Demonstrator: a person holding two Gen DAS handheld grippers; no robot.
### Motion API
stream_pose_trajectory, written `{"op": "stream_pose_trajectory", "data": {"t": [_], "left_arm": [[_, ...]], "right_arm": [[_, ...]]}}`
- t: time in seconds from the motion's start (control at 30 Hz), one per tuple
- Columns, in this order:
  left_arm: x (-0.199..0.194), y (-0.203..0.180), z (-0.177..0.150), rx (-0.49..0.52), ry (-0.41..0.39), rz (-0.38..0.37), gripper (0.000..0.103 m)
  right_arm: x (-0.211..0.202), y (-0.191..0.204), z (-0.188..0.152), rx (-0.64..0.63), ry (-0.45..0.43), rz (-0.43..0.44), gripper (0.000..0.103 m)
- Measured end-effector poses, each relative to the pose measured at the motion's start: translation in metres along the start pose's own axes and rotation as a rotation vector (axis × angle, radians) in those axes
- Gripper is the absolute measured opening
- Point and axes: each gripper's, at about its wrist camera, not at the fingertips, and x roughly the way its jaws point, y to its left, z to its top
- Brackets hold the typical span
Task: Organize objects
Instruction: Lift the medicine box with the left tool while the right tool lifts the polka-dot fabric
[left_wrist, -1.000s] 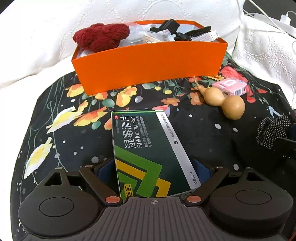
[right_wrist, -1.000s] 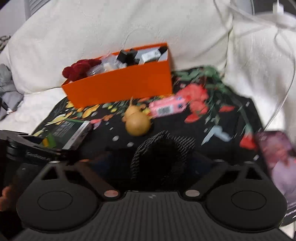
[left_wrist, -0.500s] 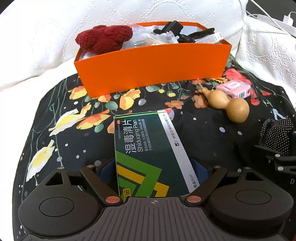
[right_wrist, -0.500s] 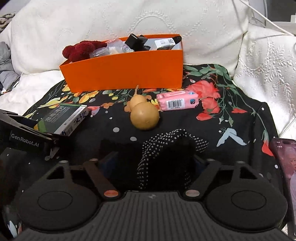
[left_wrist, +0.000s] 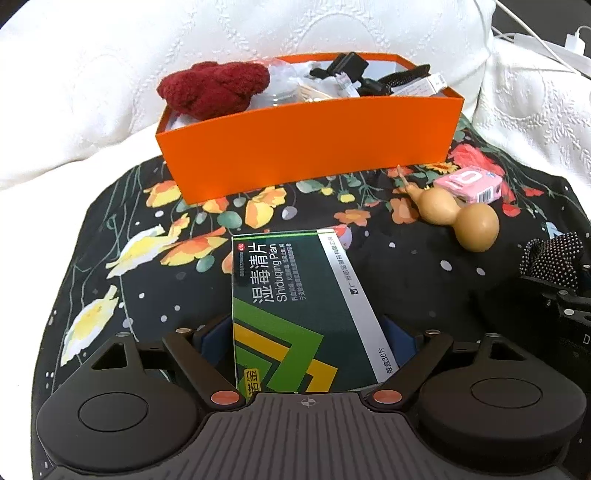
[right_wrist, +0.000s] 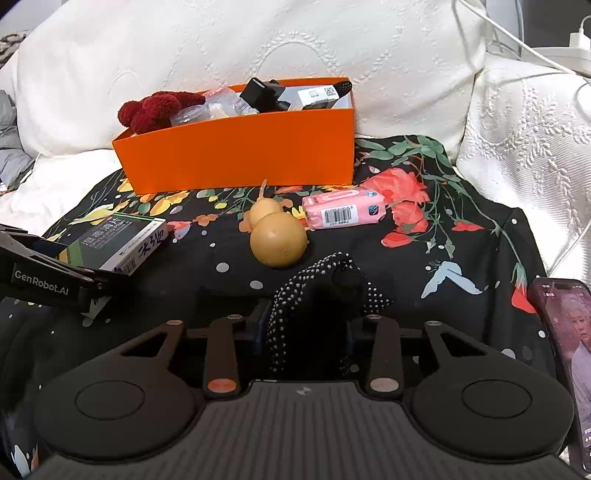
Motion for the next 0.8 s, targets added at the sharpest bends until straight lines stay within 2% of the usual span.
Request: {"op": "stream_pose_trajectory", "data": {"t": [0.13,0.37,0.47,0.57,0.67,0.8], "left_arm": [[-0.004,0.0,0.001,0.003,-0.025,0.006,0.103],[-0.011,0.002,0.003,0.001,-0.059,0.009,0.103],[-0.022,0.004,0.007,0.001,-0.11,-0.002,0.103],[-0.037,0.006,0.016,-0.008,-0.158,-0.027,0.101],[-0.043,0.009,0.025,-0.045,-0.17,-0.099,0.103],[-0.04,0.008,0.027,-0.001,-0.151,-0.032,0.103]], "right_arm": [[-0.004,-0.001,0.002,-0.001,-0.026,-0.006,0.037],[-0.013,-0.003,0.007,0.007,-0.092,-0.008,0.036],[-0.02,-0.006,0.011,0.019,-0.13,0.011,0.036],[-0.032,-0.009,0.02,0.04,-0.19,0.041,0.036],[-0.041,-0.014,0.034,0.073,-0.227,0.08,0.036],[-0.046,-0.017,0.055,0.072,-0.273,0.083,0.036]]}}
